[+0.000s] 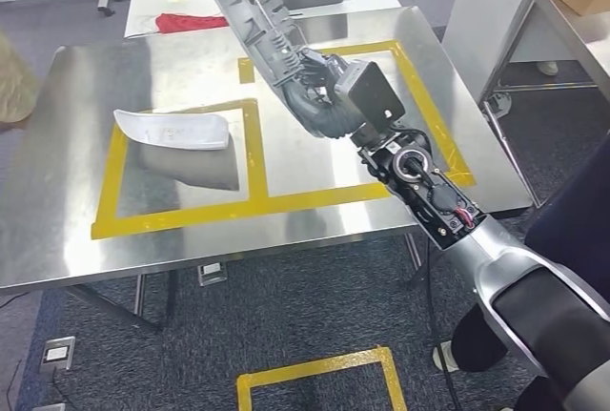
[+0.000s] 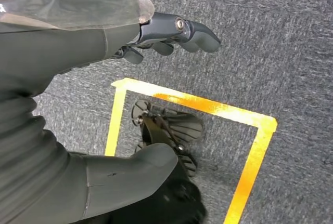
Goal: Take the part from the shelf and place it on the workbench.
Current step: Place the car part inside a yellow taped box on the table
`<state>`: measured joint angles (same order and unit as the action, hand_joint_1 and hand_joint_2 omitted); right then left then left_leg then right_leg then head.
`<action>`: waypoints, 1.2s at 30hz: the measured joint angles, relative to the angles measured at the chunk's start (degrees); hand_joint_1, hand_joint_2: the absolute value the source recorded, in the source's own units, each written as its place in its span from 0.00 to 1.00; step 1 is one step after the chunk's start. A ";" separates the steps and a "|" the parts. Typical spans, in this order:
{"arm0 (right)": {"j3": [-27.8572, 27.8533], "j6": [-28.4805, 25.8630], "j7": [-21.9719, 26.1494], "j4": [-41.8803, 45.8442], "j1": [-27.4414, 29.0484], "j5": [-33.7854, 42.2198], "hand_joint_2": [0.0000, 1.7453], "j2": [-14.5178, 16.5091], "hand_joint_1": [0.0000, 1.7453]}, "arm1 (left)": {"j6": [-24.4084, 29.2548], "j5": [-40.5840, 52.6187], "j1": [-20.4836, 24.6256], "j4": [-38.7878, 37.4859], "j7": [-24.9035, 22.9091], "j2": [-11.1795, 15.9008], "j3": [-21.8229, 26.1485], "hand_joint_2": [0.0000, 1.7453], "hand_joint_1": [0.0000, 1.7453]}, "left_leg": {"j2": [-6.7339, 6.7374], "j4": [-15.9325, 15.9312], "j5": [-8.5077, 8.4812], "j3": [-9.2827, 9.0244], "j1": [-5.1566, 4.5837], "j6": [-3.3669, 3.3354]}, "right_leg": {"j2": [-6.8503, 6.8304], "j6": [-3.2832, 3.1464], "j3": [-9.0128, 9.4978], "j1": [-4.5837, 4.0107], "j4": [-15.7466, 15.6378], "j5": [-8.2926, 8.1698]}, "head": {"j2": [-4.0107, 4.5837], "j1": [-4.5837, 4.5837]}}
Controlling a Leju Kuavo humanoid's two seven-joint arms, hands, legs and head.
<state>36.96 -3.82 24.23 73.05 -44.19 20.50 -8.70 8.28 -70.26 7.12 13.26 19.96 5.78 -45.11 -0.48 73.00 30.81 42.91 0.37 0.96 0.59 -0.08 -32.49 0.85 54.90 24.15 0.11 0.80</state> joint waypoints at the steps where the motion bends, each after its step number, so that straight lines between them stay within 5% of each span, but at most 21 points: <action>1: 0.01 0.01 -0.03 0.00 0.07 0.00 1.00 0.00 1.00 | 0.00 0.03 0.00 -0.01 -0.03 0.00 0.00 1.00 0.00 | 0.00 -1.23 -1.42 -0.16 0.00 -0.08 | 0.06 -0.01 0.18 -0.02 0.00 0.13 | 0.00 -0.05; 4: -0.01 -0.01 -0.07 0.01 0.13 0.00 1.00 0.00 1.00 | 0.00 0.04 0.08 0.00 -0.07 0.08 0.00 1.00 0.00 | 0.01 -13.83 -7.86 -5.44 -0.13 -0.78 | 0.25 0.30 0.78 -0.17 0.04 0.67 | 0.00 -0.27; 6: -0.04 -0.02 -0.07 0.02 0.09 0.00 1.00 0.00 1.00 | -0.03 0.04 0.17 0.00 -0.07 0.13 0.00 1.00 0.00 | -0.01 -18.26 -8.97 -7.47 -0.37 -1.17 | 0.37 0.77 0.86 -0.35 0.01 0.99 | 0.00 -0.23; 10: -0.08 -0.03 -0.23 0.14 0.14 0.00 1.00 -0.04 1.00 | -0.21 0.04 0.22 0.01 -0.07 0.08 0.00 1.00 0.00 | 0.05 -19.05 -8.60 -8.33 -0.17 -2.04 | 0.20 1.86 0.52 -0.31 1.55 2.40 | 0.00 0.17; 13: -0.09 -0.05 -0.28 0.20 0.16 0.00 1.00 -0.10 1.00 | -0.25 0.01 0.26 0.01 -0.07 0.06 0.00 1.00 0.00 | 0.13 -19.21 -8.25 -8.94 -0.05 -2.69 | -0.03 2.40 -4.62 -0.26 12.20 7.30 | 0.00 0.90; 15: -0.05 -0.07 -0.33 0.20 0.24 0.00 1.00 -0.14 1.00 | -0.31 -0.08 0.25 0.01 -0.07 0.06 0.00 1.00 0.00 | 0.10 -19.16 -7.95 -9.23 -0.06 -2.79 | -0.05 2.60 -8.04 -0.21 18.00 8.65 | 0.00 1.18; 17: -0.04 -0.07 -0.45 0.20 0.30 0.00 1.00 -0.21 1.00 | -0.39 -0.16 0.12 0.01 -0.07 -0.01 0.00 1.00 0.00 | -0.05 -19.00 -7.51 -9.72 -0.01 -2.64 | -0.09 2.57 -6.98 -0.12 14.44 5.30 | 0.00 1.55; 20: -0.04 -0.07 -0.49 0.33 0.24 0.00 1.00 -0.24 1.00 | -0.43 -0.25 -0.05 -0.01 -0.07 -0.10 0.00 1.00 0.00 | -0.28 -18.34 -6.65 -10.11 -0.17 -1.90 | -0.14 2.19 -1.97 -0.14 2.66 -0.30 | 0.00 2.06; 25: -0.06 -0.09 -0.59 0.49 0.20 0.00 1.00 -0.28 1.00 | -0.44 -0.31 -0.10 -0.01 -0.07 -0.07 0.00 1.00 0.00 | -0.17 -17.24 -5.65 -9.65 -0.17 -0.62 | 0.05 0.68 -0.92 -0.24 0.45 -0.51 | 0.00 1.22; 27: -0.07 -0.21 -0.63 0.55 0.18 0.00 1.00 -0.32 1.00 | -0.44 -0.30 -0.09 -0.01 -0.07 -0.08 0.00 1.00 0.00 | 0.00 -11.73 -2.88 -6.96 -0.05 -0.15 | 0.02 0.19 -0.66 -0.12 0.21 -0.52 | 0.00 0.74; 29: -0.01 -0.27 -0.59 0.62 0.19 -0.01 1.00 -0.33 1.00 | -0.44 -0.31 -0.10 -0.02 -0.07 -0.10 0.00 1.00 0.00 | 0.02 -3.54 0.04 -2.43 -0.01 0.08 | 0.03 -0.10 -0.60 -0.19 0.21 -0.38 | 0.00 0.22; 31: 0.06 -0.27 -0.60 0.66 0.25 -0.01 1.00 -0.33 1.00 | -0.44 -0.34 -0.12 -0.02 -0.07 -0.14 0.00 1.00 0.00 | 0.02 -0.91 -0.56 -0.25 -0.01 0.01 | 0.11 -0.19 -0.36 -0.28 0.21 -0.15 | 0.00 0.04; 34: 0.08 -0.28 -0.61 0.79 0.27 0.00 1.00 -0.33 1.00 | -0.44 -0.43 -0.12 -0.02 -0.07 -0.09 0.00 1.00 0.00 | 0.01 -11.84 -6.96 -4.55 -0.16 -0.80 | 0.23 0.00 0.33 -0.40 0.21 0.37 | 0.00 -0.11; 36: 0.03 -0.32 -0.49 1.05 0.25 0.05 1.00 -0.33 1.00 | -0.44 -0.46 -0.09 -0.02 -0.05 -0.01 0.00 1.00 0.00 | 0.01 -17.57 -8.87 -7.15 -0.46 -1.29 | 0.31 0.39 0.51 -0.55 0.21 0.74 | 0.00 -0.13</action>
<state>36.99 -4.14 23.74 74.10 -43.94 20.56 -9.03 7.85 -70.72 7.03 13.25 19.90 5.76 -45.11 -0.47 55.43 21.94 35.77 -0.10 -0.34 0.90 0.31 -31.98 0.30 55.11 24.89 0.11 0.67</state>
